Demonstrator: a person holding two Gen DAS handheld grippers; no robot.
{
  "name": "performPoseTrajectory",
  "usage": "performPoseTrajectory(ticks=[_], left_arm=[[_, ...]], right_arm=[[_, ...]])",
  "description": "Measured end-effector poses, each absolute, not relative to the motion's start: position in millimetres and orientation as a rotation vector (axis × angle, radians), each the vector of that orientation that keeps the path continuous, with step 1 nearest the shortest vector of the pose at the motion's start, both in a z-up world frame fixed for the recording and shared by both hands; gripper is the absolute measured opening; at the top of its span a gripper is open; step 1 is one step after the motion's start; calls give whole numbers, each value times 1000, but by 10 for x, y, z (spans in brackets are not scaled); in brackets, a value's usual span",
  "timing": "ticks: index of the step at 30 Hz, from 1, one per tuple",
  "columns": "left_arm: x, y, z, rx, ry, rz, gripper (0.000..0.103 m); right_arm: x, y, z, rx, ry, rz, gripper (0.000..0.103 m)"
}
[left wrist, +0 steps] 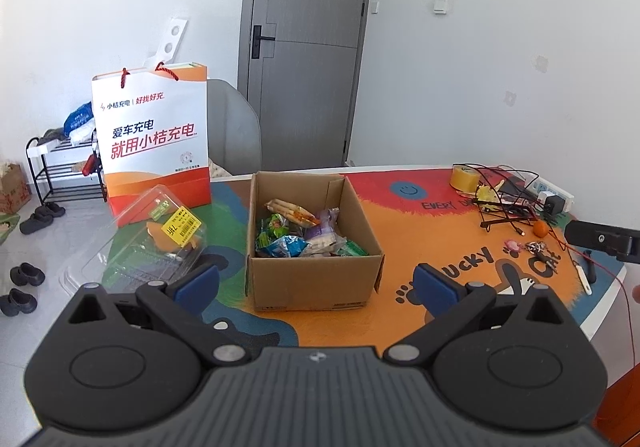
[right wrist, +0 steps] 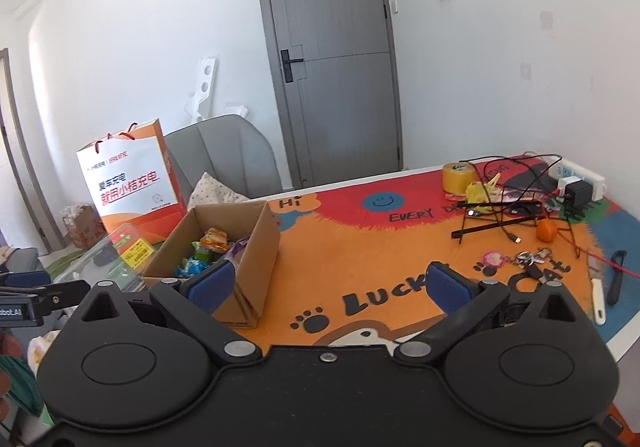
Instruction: Organize snacks
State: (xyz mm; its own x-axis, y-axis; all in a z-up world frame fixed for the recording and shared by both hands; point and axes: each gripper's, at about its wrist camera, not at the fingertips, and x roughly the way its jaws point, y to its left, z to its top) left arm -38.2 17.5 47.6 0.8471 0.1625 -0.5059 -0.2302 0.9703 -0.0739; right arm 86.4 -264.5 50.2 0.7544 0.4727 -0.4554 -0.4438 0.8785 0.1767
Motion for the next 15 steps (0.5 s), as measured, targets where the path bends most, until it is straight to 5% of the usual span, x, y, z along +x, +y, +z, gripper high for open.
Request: performPoseTrajectory(ticks=[15], left_arm=[[-382, 242, 436, -157, 533, 209, 103]], right_arm=[[816, -2640, 430, 58, 525, 484, 103]])
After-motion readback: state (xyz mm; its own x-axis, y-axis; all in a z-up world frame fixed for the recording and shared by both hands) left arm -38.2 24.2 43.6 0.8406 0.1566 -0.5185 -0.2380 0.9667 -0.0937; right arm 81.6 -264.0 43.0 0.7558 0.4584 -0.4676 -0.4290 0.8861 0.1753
